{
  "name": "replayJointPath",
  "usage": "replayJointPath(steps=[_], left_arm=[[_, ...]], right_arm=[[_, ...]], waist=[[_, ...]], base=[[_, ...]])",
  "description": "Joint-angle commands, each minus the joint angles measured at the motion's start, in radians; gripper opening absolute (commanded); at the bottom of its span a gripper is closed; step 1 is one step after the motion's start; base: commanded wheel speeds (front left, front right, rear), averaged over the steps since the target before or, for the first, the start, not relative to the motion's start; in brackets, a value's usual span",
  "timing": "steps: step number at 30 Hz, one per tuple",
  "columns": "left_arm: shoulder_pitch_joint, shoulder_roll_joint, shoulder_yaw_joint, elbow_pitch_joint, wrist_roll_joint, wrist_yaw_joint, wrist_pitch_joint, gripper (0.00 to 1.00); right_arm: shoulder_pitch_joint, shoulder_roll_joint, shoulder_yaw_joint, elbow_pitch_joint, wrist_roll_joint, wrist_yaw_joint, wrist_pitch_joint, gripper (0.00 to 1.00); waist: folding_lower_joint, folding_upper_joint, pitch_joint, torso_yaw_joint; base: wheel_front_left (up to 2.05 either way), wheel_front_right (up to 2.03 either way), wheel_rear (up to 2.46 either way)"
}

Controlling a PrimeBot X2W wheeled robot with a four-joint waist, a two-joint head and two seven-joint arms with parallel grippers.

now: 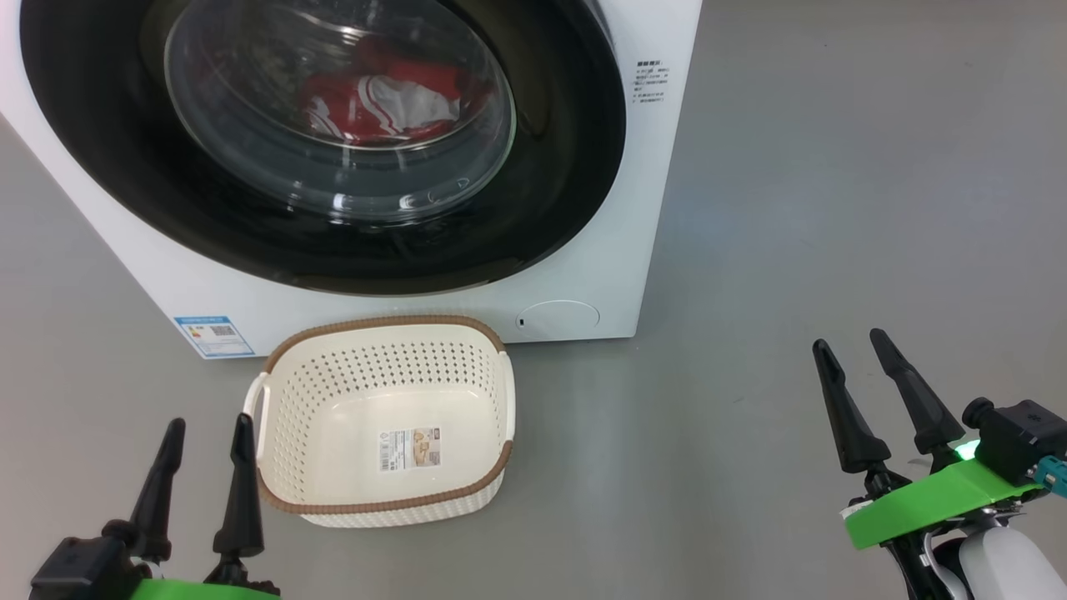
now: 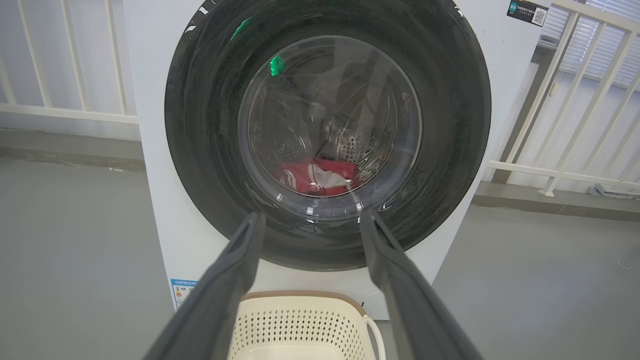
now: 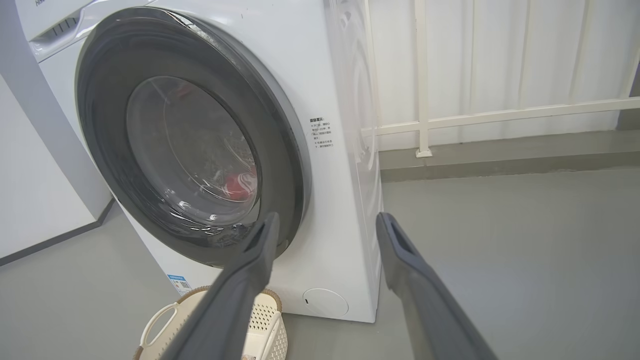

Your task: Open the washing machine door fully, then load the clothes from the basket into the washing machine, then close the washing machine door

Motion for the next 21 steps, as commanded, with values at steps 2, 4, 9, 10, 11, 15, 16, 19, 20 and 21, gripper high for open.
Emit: replayJointPath(steps=[2,4,9,10,11,15,16,19,20,21], left_arm=[[-0.014,0.024,0.027,-0.028,-0.014,-0.003,-0.008,1.0],[-0.014,0.027,0.024,-0.028,-0.017,-0.003,-0.008,1.0],[-0.018,0.03,0.02,-0.026,-0.019,-0.003,-0.008,1.0],[-0.018,0.03,0.02,-0.026,-0.018,-0.003,-0.008,1.0],[-0.018,0.029,0.02,-0.026,-0.017,-0.003,-0.008,1.0],[-0.018,0.028,0.02,-0.025,-0.014,-0.003,-0.008,1.0],[-0.018,0.028,0.02,-0.025,-0.014,-0.003,-0.008,1.0],[-0.019,0.028,0.018,-0.027,-0.016,-0.003,-0.008,1.0],[-0.019,0.028,0.017,-0.027,-0.017,-0.003,-0.008,1.0],[-0.02,0.028,0.017,-0.027,-0.017,-0.003,-0.008,1.0]], right_arm=[[-0.001,-0.003,0.01,-0.028,-0.015,-0.002,-0.005,1.0],[-0.001,-0.002,0.006,-0.028,-0.018,-0.002,-0.005,1.0],[-0.004,0.001,0.001,-0.026,-0.023,-0.002,-0.005,1.0],[-0.005,0.002,0.001,-0.026,-0.023,-0.002,-0.005,1.0],[-0.006,0.002,0.001,-0.025,-0.023,-0.002,-0.005,1.0],[-0.005,0.003,0.001,-0.024,-0.023,-0.002,-0.005,1.0],[-0.005,0.002,0.002,-0.023,-0.023,-0.002,-0.005,1.0],[-0.005,0.002,0.003,-0.021,-0.023,-0.002,-0.005,1.0],[-0.005,0.002,0.004,-0.02,-0.023,-0.002,-0.005,1.0],[-0.006,0.003,0.005,-0.02,-0.024,-0.002,-0.005,1.0]], waist=[[0.0,0.0,0.002,0.0],[0.0,0.0,0.004,0.001],[0.0,0.0,0.006,0.004],[0.0,0.0,0.006,0.005],[0.0,0.0,0.006,0.006],[0.0,0.0,0.004,0.008],[0.0,0.0,0.004,0.009],[0.0,0.0,0.005,0.01],[0.0,0.0,0.005,0.01],[0.0,0.0,0.005,0.011]], base=[[0.0,0.0,0.0],[0.0,0.0,0.0],[0.0,0.0,0.0],[0.0,0.0,0.0],[0.0,0.0,0.0],[0.0,0.0,0.0],[0.0,0.0,0.0],[0.0,0.0,0.0],[0.0,0.0,0.0],[0.0,0.0,0.0]])
